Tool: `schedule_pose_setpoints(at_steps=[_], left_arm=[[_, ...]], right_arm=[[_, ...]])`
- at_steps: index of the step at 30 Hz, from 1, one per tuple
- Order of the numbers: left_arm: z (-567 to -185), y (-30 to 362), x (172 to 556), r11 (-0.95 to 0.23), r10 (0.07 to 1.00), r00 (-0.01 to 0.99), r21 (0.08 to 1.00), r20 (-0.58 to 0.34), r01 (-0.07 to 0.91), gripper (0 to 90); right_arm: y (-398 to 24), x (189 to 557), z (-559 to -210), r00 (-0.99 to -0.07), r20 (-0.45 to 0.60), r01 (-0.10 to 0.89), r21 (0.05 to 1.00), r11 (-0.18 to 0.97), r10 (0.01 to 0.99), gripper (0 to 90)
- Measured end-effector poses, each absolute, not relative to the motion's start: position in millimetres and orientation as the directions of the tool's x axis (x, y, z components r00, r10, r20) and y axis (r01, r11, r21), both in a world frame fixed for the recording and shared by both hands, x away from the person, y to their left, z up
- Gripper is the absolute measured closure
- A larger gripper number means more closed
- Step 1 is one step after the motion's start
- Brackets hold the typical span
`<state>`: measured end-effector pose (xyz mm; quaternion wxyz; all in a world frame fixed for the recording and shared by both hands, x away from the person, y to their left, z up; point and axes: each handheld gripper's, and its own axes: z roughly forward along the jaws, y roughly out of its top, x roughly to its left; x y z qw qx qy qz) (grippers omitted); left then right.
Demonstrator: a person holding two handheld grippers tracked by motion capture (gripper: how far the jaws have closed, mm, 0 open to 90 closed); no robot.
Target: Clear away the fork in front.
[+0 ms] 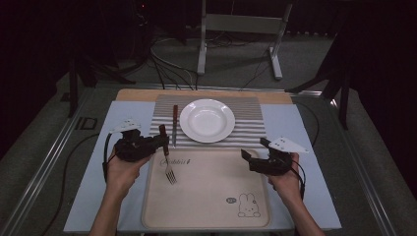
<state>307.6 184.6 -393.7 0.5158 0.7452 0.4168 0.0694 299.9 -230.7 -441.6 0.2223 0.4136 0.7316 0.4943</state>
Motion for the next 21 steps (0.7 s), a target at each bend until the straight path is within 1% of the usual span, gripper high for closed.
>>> schedule_pose_setpoints(at_steps=[9,14,17,19,21], left_arm=[[-402.4,192.9,298.1,-0.13,0.693,0.631,0.8,-0.35,0.586,80.1],[-410.8,191.1,295.1,-0.159,0.672,0.632,0.758,-0.386,0.633,80.3],[-418.9,191.9,296.1,-0.162,0.677,0.618,0.738,-0.399,0.655,80.2],[-422.1,192.4,297.1,-0.164,0.682,0.613,0.734,-0.398,0.659,80.3],[-430.4,194.7,299.8,-0.168,0.717,0.598,0.743,-0.359,0.648,79.0]], right_arm=[[-230.1,300.0,-442.2,-0.558,0.081,0.388,0.906,0.172,0.826,14.9],[-230.1,300.1,-442.3,-0.557,0.082,0.389,0.905,0.173,0.827,15.0],[-230.0,300.1,-442.3,-0.555,0.082,0.39,0.905,0.172,0.828,15.1],[-230.0,300.0,-442.4,-0.555,0.081,0.39,0.904,0.173,0.828,15.1],[-230.0,300.4,-442.5,-0.554,0.079,0.39,0.904,0.175,0.829,15.2]])
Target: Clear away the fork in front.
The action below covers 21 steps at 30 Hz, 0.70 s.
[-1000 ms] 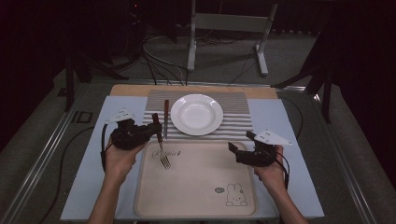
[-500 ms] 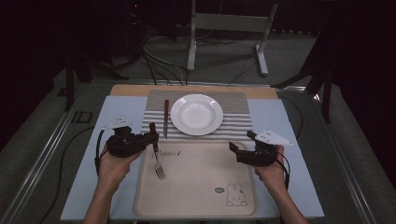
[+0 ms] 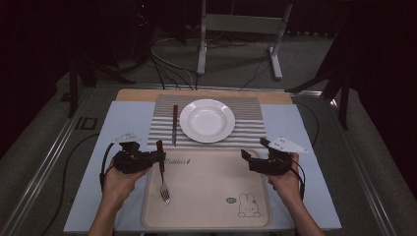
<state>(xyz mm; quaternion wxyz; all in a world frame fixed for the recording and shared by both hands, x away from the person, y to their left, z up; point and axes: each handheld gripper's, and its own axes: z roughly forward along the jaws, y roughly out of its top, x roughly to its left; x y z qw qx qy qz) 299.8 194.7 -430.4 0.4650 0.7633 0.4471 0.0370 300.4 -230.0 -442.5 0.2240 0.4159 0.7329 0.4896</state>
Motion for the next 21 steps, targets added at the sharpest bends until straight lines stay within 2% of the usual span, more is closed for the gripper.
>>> schedule_pose_setpoints(at_steps=[6,21], left_arm=[[-447.2,193.9,303.8,-0.188,0.743,0.585,0.738,-0.325,0.649,75.7],[-480.7,202.2,302.8,-0.2,0.759,0.552,0.683,-0.346,0.702,71.3]], right_arm=[[-229.8,300.5,-443.0,-0.553,0.078,0.392,0.903,0.176,0.83,15.3],[-229.2,299.3,-444.0,-0.553,0.077,0.395,0.901,0.179,0.83,15.4]])
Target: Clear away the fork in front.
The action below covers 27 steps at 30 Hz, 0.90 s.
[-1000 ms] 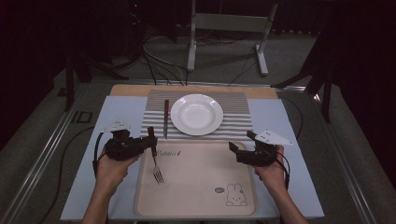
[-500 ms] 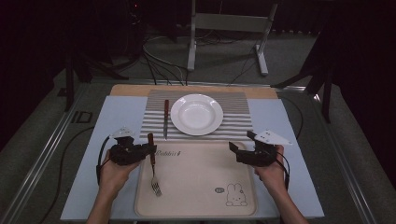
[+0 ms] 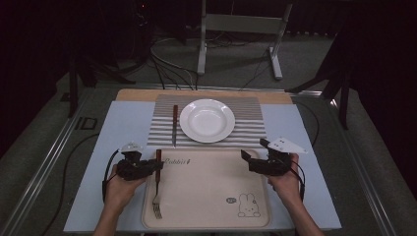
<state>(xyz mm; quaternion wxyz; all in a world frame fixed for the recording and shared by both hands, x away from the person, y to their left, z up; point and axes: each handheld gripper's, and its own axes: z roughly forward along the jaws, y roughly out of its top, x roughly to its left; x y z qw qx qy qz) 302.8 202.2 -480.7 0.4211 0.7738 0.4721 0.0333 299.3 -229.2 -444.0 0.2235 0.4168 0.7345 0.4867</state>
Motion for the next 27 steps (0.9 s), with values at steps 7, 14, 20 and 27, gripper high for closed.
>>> schedule_pose_setpoints(at_steps=[7,14,20,27], left_arm=[[-488.0,205.3,305.3,-0.187,0.793,0.508,0.66,-0.335,0.727,69.5],[-483.4,217.9,301.9,-0.104,0.816,0.465,0.705,-0.342,0.701,58.2],[-469.9,222.7,295.6,-0.062,0.835,0.462,0.782,-0.3,0.62,48.1],[-449.5,225.4,285.9,-0.035,0.851,0.471,0.869,-0.233,0.494,35.8]], right_arm=[[-228.8,299.3,-445.3,-0.552,0.079,0.399,0.899,0.18,0.83,15.4],[-231.4,299.3,-444.7,-0.547,0.08,0.398,0.901,0.174,0.833,15.4],[-234.5,299.4,-446.3,-0.538,0.083,0.404,0.899,0.17,0.839,15.3],[-243.1,297.7,-444.9,-0.519,0.095,0.408,0.901,0.148,0.85,15.2]])
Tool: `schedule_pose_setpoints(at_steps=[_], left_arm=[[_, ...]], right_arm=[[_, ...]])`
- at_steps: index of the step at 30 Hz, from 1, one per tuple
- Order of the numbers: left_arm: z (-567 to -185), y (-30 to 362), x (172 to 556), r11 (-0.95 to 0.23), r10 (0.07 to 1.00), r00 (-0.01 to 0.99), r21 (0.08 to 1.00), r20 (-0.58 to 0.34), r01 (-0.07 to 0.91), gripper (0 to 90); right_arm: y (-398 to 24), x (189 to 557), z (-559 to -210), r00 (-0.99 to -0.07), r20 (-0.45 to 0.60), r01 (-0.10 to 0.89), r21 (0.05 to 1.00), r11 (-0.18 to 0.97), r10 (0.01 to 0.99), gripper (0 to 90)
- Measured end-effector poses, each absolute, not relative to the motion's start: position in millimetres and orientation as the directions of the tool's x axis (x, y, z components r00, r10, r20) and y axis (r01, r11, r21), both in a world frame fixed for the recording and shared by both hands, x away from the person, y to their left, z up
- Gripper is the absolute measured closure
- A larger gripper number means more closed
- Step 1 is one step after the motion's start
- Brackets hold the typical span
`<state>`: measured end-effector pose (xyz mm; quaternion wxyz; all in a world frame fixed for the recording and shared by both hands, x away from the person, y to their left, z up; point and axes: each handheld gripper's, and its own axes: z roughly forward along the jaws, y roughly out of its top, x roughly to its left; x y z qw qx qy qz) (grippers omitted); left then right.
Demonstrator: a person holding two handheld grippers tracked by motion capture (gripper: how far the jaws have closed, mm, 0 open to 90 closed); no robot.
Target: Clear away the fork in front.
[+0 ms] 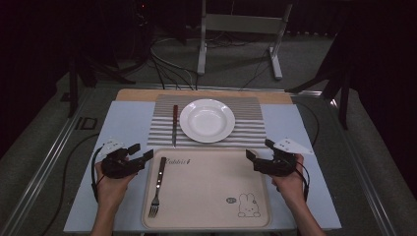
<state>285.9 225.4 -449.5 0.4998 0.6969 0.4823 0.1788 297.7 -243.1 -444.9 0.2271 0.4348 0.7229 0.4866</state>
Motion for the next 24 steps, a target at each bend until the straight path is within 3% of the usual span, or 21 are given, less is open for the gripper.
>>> schedule_pose_setpoints(at_steps=[4,10,14,24], left_arm=[[-438.8,227.5,280.2,-0.025,0.874,0.448,0.902,-0.19,0.431,17.7],[-422.3,231.3,272.8,-0.023,0.898,0.419,0.936,-0.135,0.352,11.0],[-418.8,235.2,271.4,-0.039,0.91,0.402,0.945,-0.101,0.325,0.4],[-422.2,244.4,273.2,-0.028,0.929,0.358,0.947,-0.093,0.32,0.0]], right_arm=[[-255.0,292.4,-445.0,-0.497,0.103,0.408,0.904,0.127,0.862,15.0],[-268.9,285.5,-449.4,-0.468,0.109,0.415,0.903,0.109,0.877,14.8],[-278.2,276.5,-452.8,-0.457,0.094,0.408,0.906,0.114,0.884,13.9],[-291.2,260.8,-457.8,-0.418,0.04,0.378,0.916,0.133,0.908,11.4]])
